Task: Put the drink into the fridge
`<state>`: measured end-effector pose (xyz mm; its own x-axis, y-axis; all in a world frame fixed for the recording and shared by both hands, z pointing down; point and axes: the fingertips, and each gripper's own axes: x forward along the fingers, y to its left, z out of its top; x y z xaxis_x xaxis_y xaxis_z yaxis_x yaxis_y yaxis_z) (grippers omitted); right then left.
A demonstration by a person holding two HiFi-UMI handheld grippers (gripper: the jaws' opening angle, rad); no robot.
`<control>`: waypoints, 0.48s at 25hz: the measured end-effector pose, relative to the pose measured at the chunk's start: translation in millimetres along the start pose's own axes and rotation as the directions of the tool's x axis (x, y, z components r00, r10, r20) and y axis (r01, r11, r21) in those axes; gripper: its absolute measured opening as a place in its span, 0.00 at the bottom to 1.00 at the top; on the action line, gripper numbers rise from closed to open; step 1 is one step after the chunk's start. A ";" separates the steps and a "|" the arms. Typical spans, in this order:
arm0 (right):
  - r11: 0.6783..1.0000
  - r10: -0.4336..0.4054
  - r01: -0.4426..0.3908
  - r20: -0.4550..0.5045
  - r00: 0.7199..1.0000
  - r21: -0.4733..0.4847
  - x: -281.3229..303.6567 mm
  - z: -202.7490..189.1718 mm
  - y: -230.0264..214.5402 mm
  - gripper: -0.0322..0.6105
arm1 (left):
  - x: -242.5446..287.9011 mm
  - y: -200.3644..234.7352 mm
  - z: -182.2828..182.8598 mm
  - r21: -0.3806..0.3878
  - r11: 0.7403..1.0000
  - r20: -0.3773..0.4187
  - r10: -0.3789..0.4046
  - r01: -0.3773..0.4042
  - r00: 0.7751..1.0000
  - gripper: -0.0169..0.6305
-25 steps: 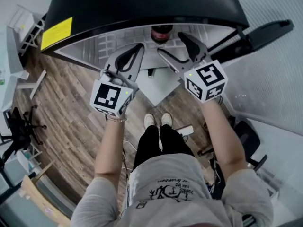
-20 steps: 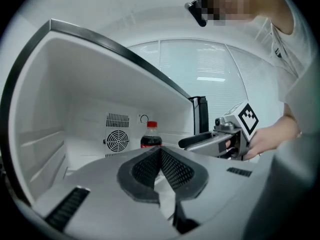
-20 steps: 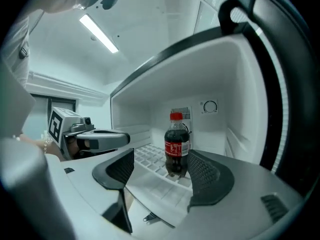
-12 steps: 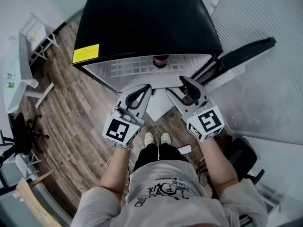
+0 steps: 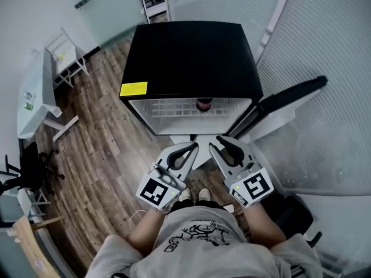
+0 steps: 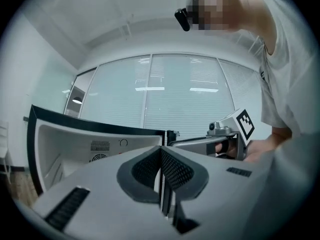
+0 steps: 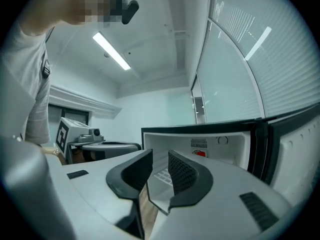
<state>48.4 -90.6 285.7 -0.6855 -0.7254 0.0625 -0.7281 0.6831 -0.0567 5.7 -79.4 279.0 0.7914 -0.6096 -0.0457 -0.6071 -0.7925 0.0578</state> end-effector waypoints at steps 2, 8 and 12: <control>0.999 0.036 -0.036 0.011 0.999 0.011 -3.3 8.1 13.3 0.20 | -5.3 -6.7 7.9 0.006 1.000 0.005 0.006 -0.006 1.000 0.03; 0.997 0.062 -0.064 0.064 0.996 0.034 -16.1 29.7 35.9 0.15 | -20.2 -13.3 31.0 0.011 0.999 0.036 0.037 -0.038 0.999 0.03; 0.996 0.083 -0.085 0.054 0.995 0.038 -29.6 28.9 51.9 0.12 | -22.4 -21.2 38.9 0.006 1.000 0.050 0.025 -0.026 0.998 0.03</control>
<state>30.9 -36.1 252.1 -0.7424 -0.6700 0.0042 -0.6670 0.7384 -0.0999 -1.9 -49.6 240.0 0.7713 -0.6295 -0.0937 -0.6275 -0.7768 0.0530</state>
